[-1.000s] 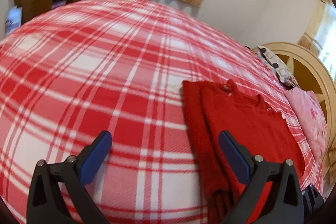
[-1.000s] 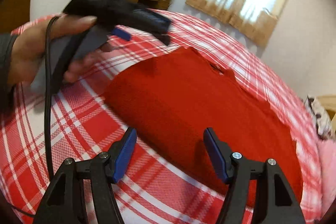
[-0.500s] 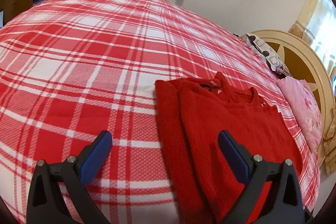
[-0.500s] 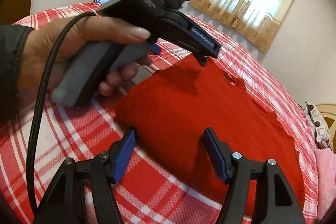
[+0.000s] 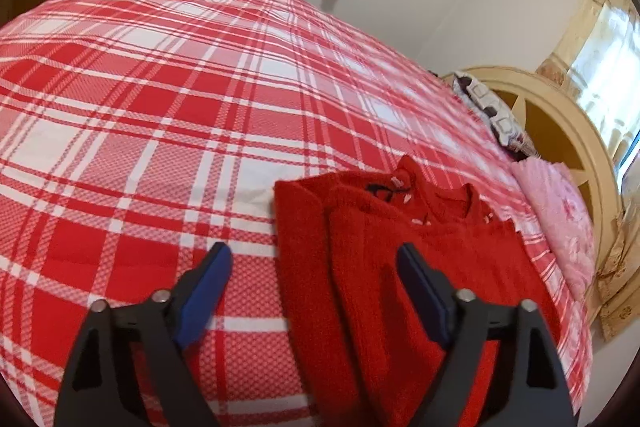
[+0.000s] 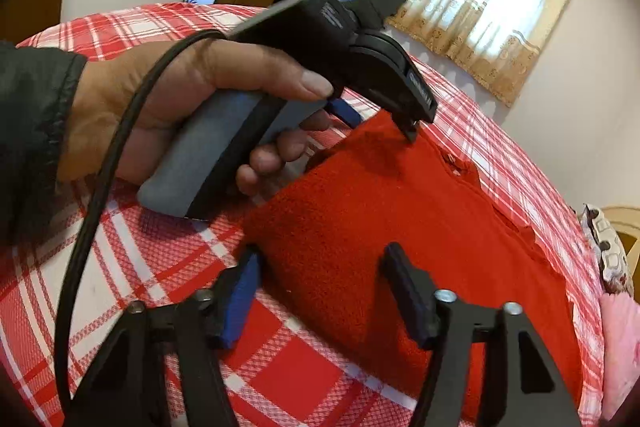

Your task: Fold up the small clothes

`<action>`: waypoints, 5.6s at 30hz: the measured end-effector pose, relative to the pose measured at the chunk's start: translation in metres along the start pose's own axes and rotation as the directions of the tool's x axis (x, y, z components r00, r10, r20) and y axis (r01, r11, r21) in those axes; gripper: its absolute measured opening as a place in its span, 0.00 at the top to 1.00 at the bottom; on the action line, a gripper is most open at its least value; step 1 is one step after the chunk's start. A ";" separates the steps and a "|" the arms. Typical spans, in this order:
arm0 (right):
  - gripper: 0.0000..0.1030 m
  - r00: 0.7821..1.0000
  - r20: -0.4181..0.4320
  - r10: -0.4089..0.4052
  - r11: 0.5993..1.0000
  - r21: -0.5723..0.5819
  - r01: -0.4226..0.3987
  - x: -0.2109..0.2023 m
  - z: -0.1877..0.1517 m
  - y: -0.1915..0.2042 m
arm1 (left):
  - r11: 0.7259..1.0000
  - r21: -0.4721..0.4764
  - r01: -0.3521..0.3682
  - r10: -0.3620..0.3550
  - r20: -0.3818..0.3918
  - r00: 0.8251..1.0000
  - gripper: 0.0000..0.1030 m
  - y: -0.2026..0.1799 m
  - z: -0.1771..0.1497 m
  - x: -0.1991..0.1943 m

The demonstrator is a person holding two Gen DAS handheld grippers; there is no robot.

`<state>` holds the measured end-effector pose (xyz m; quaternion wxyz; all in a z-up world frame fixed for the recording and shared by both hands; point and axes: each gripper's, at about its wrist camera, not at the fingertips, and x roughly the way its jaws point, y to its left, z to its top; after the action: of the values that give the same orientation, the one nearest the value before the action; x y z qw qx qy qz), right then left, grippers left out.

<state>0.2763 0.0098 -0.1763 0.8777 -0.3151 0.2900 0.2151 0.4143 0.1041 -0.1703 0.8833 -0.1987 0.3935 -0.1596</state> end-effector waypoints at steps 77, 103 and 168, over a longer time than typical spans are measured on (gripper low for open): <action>0.94 0.983 0.185 0.011 0.806 0.580 -0.118 -0.110 -0.100 -0.155 | 0.957 -0.044 0.287 -0.289 -0.083 0.954 0.88 -0.168 0.020 0.026; 0.94 0.994 0.052 0.099 0.428 0.899 -0.090 -0.087 -0.211 -0.234 | 0.952 0.154 0.265 -0.221 -0.255 0.941 0.88 -0.278 -0.018 0.105; 0.73 0.966 0.099 0.240 0.476 0.855 -0.206 0.027 -0.172 -0.331 | 0.921 0.389 0.003 0.013 -0.040 0.999 0.00 -0.219 -0.117 0.023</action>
<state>0.4174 -0.3368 -0.1608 0.8769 0.1980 0.4117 0.1496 0.3126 -0.1229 -0.1522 0.8971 -0.0152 0.3729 -0.2364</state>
